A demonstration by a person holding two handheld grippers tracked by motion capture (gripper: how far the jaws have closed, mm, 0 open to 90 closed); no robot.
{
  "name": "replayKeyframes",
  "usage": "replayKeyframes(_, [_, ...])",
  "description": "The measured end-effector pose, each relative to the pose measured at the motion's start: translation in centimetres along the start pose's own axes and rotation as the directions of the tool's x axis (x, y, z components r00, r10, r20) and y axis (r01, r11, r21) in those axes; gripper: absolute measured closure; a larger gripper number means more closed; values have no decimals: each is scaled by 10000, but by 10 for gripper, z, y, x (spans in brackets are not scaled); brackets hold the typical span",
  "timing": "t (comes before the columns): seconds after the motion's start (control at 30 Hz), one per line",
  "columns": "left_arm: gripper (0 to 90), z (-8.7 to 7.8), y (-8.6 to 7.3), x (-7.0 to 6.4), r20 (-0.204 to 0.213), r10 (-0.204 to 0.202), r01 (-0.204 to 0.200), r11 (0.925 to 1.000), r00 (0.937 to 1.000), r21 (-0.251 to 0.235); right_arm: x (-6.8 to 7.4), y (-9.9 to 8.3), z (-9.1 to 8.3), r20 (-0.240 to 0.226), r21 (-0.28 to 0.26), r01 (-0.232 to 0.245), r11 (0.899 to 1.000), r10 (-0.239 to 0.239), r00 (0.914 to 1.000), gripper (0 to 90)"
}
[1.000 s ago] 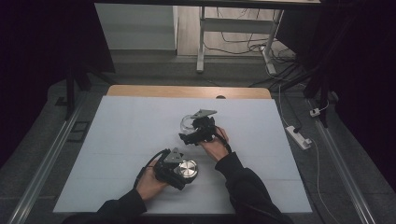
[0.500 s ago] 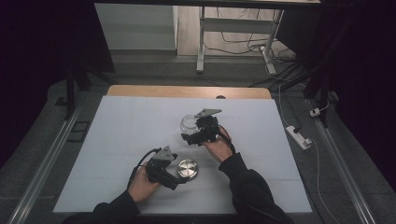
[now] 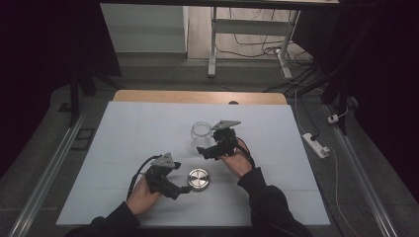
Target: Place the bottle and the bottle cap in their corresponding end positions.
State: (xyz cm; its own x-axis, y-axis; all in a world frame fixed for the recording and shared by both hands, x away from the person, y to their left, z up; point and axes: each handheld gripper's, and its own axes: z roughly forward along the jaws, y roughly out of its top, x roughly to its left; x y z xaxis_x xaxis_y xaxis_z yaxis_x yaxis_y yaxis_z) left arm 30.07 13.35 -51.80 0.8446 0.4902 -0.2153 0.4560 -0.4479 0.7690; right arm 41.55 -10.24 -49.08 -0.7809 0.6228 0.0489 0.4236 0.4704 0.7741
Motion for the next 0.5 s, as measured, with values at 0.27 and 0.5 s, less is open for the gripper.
replayKeyframes(0.27, [0,-9,-3,3,-168,-163,161,9998,9997,-83,1,-5,-10,-84,-137,-28,9999,27,10000,0])
replayKeyframes(0.5, [0,-15,-6,4,-128,-106,105,9999,9999,-39,7,-7,-16,-180,-157,149,9998,-151,9997,0])
